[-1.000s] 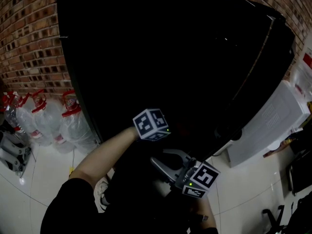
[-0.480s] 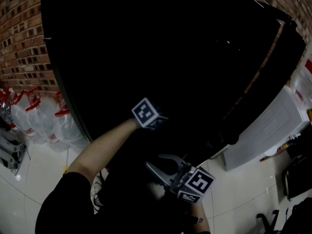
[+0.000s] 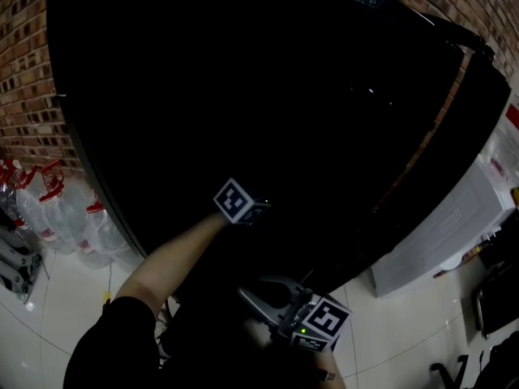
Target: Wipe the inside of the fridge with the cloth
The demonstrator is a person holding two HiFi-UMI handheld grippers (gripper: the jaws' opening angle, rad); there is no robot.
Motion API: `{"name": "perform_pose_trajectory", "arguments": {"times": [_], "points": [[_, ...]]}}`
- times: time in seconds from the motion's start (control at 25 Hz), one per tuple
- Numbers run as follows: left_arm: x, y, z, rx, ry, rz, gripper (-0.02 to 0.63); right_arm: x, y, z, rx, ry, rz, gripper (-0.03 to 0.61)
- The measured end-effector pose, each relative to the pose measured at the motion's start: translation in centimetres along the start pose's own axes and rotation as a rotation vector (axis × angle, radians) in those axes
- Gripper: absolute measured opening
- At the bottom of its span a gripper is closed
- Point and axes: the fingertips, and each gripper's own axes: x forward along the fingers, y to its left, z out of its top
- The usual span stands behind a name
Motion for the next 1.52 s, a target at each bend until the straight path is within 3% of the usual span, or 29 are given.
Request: {"name": "perform_pose_trajectory", "arguments": {"times": [0.52,0.72,0.92,1.28,1.52], "points": [[1.9,5.3,0.2,-0.126,-0.016,0.097,0.061,0.1,-1.2,0.1,0.023,-0.001,-0.013,0.046],[1.9,5.9,0.1,-0.136,-0.015,0.126,0.061,0.2,-1.4,-0.2,0.03,0.011,-0.022,0.046],[1.8,7.1,-0.2,-0.177,-0.02,0.224,0.061,0.3,-1.8,-0.3,0.04,0.02,-0.052,0.046],[0.1,10.0,0.4,-0.268,-0.133,0.437,0.058,-0.3,-0.3,0.4,0.036,-0.009,-0.081,0.046],[-1.4,9.6,0.2,-0.267,-0.179,0.465,0.058,-2.2,0.1,1.4,0.035,-0.029,-0.157,0.046]]}}
